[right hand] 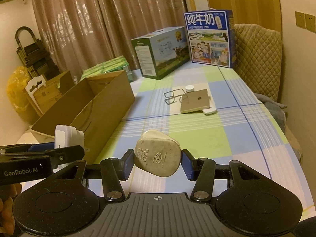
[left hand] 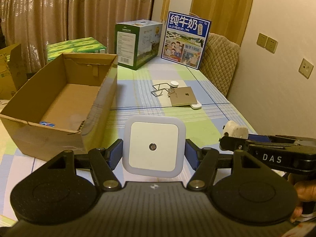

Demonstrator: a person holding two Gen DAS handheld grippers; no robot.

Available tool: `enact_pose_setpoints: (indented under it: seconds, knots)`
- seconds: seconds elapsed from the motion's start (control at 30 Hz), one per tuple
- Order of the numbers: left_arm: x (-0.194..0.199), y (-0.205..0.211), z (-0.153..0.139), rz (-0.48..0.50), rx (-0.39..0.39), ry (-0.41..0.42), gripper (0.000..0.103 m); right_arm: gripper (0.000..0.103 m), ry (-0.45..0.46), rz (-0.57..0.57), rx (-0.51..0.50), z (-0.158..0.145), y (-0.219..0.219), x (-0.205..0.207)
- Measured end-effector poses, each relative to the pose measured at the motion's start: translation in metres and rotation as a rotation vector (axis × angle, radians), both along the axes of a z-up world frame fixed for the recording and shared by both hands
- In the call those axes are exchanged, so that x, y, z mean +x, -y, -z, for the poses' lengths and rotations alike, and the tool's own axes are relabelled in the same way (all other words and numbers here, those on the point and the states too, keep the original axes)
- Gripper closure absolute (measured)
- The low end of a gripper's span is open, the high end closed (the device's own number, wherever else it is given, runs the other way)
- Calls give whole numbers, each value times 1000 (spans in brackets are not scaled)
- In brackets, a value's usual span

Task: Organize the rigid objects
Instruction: 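Carry the night light and the plug over the cardboard box with both tools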

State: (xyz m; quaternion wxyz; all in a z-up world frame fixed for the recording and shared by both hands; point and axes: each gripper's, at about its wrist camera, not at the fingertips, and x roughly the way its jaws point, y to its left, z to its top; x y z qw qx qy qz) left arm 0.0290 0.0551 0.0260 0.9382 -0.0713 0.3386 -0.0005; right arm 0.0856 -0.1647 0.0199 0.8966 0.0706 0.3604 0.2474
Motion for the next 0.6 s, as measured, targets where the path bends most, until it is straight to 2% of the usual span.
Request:
enact_pose_setpoints:
  seconds: [0.6]
  knots:
    - [-8,-12,-4,-30,6,-2,41,55,-2,-30,0,-1,-15,-3]
